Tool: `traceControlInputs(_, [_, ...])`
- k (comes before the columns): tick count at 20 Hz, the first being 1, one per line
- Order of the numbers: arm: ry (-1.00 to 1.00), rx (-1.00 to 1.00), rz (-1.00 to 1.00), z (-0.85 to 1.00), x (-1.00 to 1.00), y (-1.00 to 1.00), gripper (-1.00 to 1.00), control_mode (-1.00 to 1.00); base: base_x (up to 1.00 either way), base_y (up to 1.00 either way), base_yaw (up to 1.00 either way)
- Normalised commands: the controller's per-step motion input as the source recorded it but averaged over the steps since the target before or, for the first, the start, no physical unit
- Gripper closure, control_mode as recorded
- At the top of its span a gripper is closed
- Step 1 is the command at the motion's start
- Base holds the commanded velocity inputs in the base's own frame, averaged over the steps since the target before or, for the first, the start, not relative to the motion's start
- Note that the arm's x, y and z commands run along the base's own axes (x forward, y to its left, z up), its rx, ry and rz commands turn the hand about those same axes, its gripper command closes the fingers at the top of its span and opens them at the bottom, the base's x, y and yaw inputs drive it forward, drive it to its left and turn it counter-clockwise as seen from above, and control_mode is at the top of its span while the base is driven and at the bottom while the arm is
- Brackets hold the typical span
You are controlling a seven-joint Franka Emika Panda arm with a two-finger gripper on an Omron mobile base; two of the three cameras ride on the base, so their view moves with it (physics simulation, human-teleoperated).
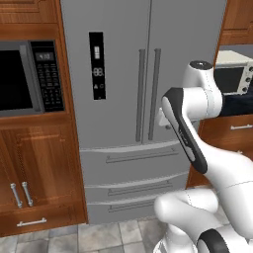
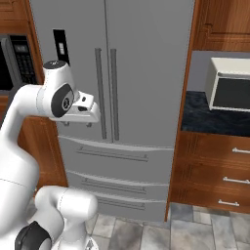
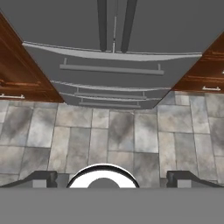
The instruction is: Take the lemon wedge from the fridge and place it on the plate with fish on the dining counter.
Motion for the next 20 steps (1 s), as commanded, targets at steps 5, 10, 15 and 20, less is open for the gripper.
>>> traceControlInputs(5, [0.00,0.00,0.00,0.00,0.00,0.00,-1.00,-1.00,0.00,0.00,0.00])
traceControlInputs(10, [-0.10,0.00,0.00,0.00,0.21,-0.18,-1.00,-1.00,0.00,0.00,0.00])
traceControlInputs(15, [-0.22,0.00,0.00,0.00,0.43,-0.38,-1.00,-1.00,0.00,0.00,0.00])
traceControlInputs(20, [-0.20,0.01,-0.01,0.00,0.42,-0.17,-1.00,-1.00,0.00,0.00,0.00])
